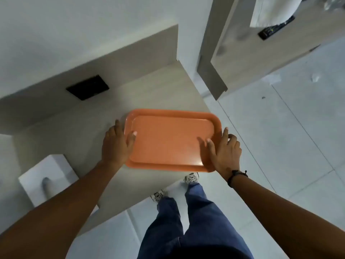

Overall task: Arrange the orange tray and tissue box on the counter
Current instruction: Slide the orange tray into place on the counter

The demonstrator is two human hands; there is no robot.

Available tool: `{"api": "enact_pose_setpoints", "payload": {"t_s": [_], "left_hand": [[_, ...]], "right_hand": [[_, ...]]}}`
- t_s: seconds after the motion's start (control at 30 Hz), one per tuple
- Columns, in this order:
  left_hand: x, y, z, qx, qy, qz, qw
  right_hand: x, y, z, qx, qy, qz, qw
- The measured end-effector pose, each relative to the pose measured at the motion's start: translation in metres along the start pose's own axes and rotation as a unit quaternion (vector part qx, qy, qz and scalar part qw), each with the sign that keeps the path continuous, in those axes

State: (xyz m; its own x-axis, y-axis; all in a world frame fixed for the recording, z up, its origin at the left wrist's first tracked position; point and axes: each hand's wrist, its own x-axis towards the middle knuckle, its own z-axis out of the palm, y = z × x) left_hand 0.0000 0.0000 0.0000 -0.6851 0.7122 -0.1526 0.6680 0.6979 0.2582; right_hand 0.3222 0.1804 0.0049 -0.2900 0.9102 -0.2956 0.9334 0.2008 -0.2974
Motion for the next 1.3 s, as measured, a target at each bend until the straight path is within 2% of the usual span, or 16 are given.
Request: {"api": "enact_pose_setpoints", "payload": {"t_s": [0.1, 0.27, 0.43, 0.87, 1.17, 1.3], "left_hand": [[0.004, -0.002, 0.014, 0.010, -0.012, -0.020, 1.000], [0.001, -0.005, 0.025, 0.000, 0.006, -0.018, 1.000], [-0.005, -0.011, 0.028, -0.017, 0.016, -0.059, 0.998], [-0.038, -0.066, 0.023, -0.083, 0.062, -0.214, 0.971], [-0.040, -0.090, 0.019, -0.048, 0.073, -0.241, 0.967], [-0.043, -0.088, 0.017, -0.022, 0.089, -0.240, 0.966]], "right_hand": [[0.003, 0.002, 0.014, 0.007, 0.001, 0.028, 1.000], [0.016, 0.003, 0.036, -0.014, 0.010, 0.014, 1.000], [0.031, -0.008, 0.044, 0.000, 0.019, -0.002, 1.000], [0.083, -0.089, 0.062, 0.007, -0.014, -0.147, 0.989], [0.098, -0.124, 0.072, -0.001, -0.014, -0.207, 0.978], [0.093, -0.126, 0.069, -0.078, 0.043, -0.223, 0.971]]}}
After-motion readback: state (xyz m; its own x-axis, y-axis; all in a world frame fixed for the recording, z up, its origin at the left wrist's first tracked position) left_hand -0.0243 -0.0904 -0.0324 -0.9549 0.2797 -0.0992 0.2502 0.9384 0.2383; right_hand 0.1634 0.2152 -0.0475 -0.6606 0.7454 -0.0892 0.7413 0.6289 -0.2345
